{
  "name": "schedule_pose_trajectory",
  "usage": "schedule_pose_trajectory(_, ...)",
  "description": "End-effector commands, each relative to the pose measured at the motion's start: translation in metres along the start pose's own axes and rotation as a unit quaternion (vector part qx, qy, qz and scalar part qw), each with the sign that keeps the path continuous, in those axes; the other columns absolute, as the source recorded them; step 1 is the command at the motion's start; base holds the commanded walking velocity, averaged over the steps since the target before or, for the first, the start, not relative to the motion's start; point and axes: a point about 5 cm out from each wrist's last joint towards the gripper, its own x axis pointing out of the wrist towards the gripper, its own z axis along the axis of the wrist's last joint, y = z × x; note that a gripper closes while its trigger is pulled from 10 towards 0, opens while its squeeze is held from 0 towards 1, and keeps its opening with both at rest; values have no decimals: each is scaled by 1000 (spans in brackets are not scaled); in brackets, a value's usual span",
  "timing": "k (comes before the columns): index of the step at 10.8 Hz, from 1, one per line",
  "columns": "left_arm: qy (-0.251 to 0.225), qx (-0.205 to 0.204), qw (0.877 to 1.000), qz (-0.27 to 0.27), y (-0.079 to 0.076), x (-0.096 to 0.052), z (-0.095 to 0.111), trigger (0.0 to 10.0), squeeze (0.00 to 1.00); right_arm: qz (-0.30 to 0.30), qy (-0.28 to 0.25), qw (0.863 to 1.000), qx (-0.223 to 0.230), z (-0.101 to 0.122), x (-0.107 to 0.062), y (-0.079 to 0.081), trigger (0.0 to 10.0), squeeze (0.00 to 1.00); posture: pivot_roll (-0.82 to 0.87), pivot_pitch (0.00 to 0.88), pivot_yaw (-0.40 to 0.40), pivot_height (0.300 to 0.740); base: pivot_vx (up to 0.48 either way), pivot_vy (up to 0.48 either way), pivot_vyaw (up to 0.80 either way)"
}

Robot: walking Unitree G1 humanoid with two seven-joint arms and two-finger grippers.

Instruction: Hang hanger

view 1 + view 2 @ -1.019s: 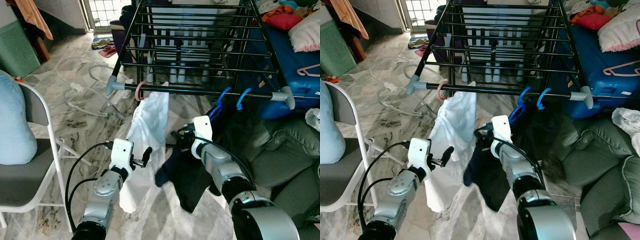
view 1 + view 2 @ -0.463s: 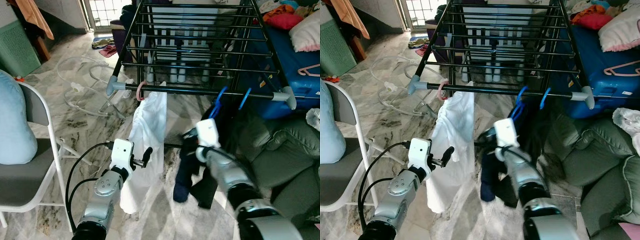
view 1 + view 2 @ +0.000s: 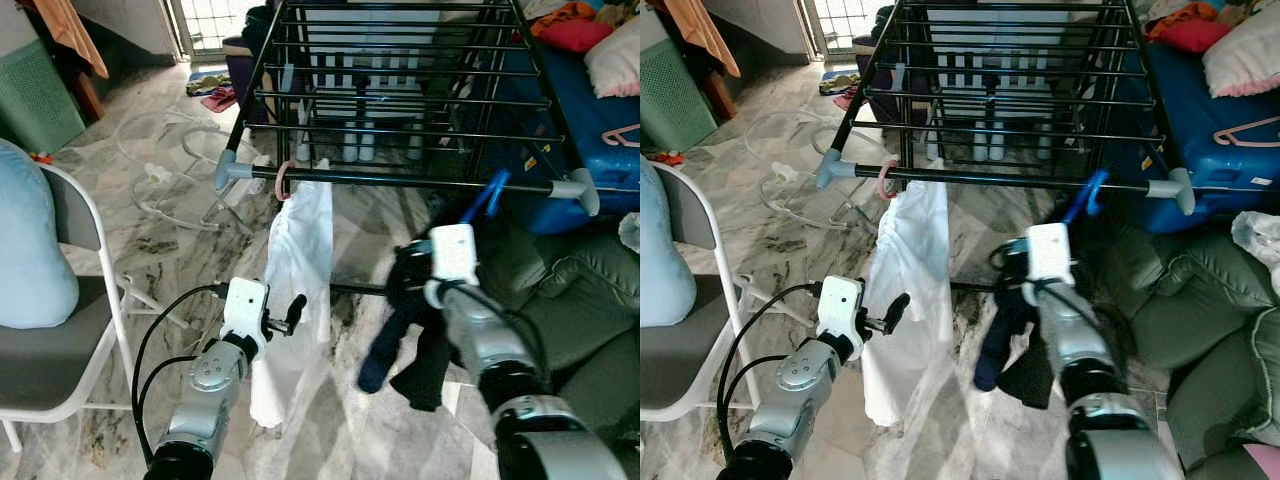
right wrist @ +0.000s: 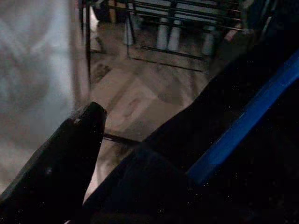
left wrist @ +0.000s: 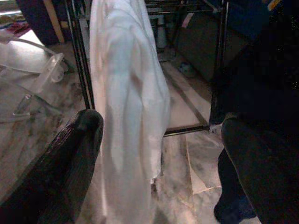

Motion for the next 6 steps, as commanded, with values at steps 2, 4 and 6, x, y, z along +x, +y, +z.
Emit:
schedule_pose_trajectory(2,11,4,1000,-5,1,1,-2,10000,0,-12,-33,999,6,23,5,-6,10000,0,-155,50,46,740,0,0,0)
schedule_pose_trajectory(4,12,3,1000,-4,0,0,-3,10000,0,9,-12,1000,11,12,3,2,10000,0,-153,52,45,740,0,0,0)
schedule_pose_trajectory(6,14,3,1000,-6,0,0,-4,10000,0,64,5,998,17,3,2,21,10000,0,-157,55,45,740,0,0,0)
